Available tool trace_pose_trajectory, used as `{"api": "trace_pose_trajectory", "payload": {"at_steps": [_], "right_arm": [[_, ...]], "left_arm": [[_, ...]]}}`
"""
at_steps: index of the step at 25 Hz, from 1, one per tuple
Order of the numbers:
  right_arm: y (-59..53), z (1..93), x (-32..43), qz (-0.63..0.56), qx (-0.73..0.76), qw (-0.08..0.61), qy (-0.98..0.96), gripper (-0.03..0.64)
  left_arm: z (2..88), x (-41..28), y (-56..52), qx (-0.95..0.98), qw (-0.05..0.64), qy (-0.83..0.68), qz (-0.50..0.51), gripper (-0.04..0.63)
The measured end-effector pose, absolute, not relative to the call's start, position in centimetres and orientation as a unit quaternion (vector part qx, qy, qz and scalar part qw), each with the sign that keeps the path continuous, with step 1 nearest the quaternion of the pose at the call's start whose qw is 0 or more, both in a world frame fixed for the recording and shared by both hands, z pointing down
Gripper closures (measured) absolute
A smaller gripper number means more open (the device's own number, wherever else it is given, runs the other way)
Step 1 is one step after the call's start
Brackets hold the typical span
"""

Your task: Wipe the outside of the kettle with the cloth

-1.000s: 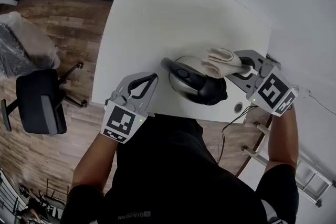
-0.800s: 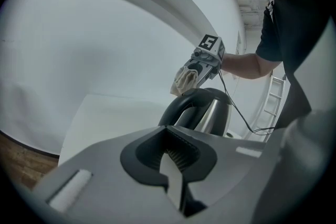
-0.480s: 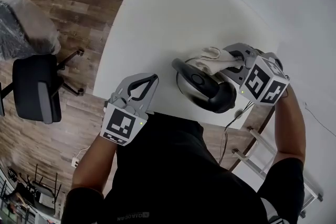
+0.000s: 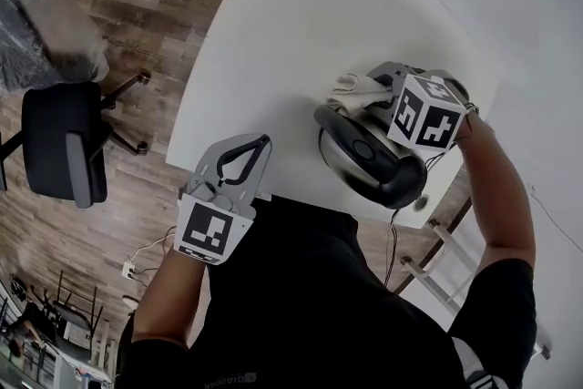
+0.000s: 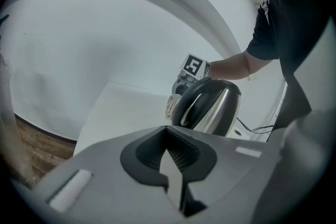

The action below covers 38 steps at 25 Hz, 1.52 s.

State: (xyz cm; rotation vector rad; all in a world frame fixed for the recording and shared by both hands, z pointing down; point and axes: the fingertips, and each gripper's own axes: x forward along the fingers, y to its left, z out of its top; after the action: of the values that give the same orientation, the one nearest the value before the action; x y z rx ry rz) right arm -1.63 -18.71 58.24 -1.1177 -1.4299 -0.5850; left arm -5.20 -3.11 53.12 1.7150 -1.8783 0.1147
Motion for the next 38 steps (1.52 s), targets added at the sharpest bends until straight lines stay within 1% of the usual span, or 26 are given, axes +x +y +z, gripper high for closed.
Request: {"api": "trace_pose_trajectory", "payload": {"at_steps": [6, 12, 15, 18, 21, 23, 26, 28, 30, 32, 35, 36, 38], "right_arm": [[-18.7, 61.8, -1.8, -0.252, -0.48, 0.6, -0.589, 0.52], [-19.3, 63.8, -1.9, -0.222, -0.46, 0.626, -0.589, 0.52], [-19.4, 63.9, -2.2, -0.237, -0.444, 0.635, -0.586, 0.52], [-20.9, 61.0, -3.1, -0.257, -0.4, 0.638, -0.606, 0.52], [-21.8, 53.9, -3.0, -0.217, -0.311, 0.621, -0.686, 0.52], [-22.0, 47.5, -2.0, -0.2, -0.224, 0.588, -0.751, 0.52], [-21.4, 39.7, 1.3, -0.161, -0.083, 0.528, -0.83, 0.52], [-20.6, 36.8, 4.7, -0.122, -0.003, 0.495, -0.86, 0.52], [-20.1, 35.1, 7.6, -0.075, 0.069, 0.456, -0.884, 0.52], [-19.9, 33.8, 10.2, 0.003, 0.142, 0.381, -0.914, 0.52], [-20.2, 33.0, 14.1, 0.174, 0.22, 0.227, -0.933, 0.52], [-20.0, 33.5, 15.4, 0.229, 0.229, 0.191, -0.926, 0.52], [-19.3, 34.8, 17.7, 0.297, 0.227, 0.161, -0.914, 0.52]], "left_arm": [[53.7, -4.8, -1.6, 0.633, 0.315, -0.706, 0.032, 0.589], [53.2, -5.0, -0.5, 0.639, 0.295, -0.708, 0.05, 0.589], [52.6, -5.5, 0.3, 0.646, 0.286, -0.706, 0.055, 0.588], [50.8, -6.3, 0.8, 0.651, 0.279, -0.705, 0.046, 0.589], [48.6, -6.6, 1.9, 0.657, 0.272, -0.701, 0.044, 0.588], [46.9, -7.0, 2.4, 0.674, 0.254, -0.692, 0.05, 0.589], [44.4, -8.3, 1.7, 0.722, 0.201, -0.658, 0.069, 0.589], [43.0, -8.3, 0.7, 0.751, 0.168, -0.633, 0.081, 0.589], [41.8, -7.7, 0.0, 0.764, 0.151, -0.621, 0.092, 0.589], [40.3, -6.9, -0.6, 0.768, 0.133, -0.619, 0.095, 0.589], [37.8, -6.0, -2.3, 0.761, 0.102, -0.633, 0.1, 0.588], [37.2, -5.4, -2.7, 0.757, 0.097, -0.638, 0.101, 0.588], [36.6, -3.6, -2.9, 0.754, 0.094, -0.643, 0.102, 0.588]]}}
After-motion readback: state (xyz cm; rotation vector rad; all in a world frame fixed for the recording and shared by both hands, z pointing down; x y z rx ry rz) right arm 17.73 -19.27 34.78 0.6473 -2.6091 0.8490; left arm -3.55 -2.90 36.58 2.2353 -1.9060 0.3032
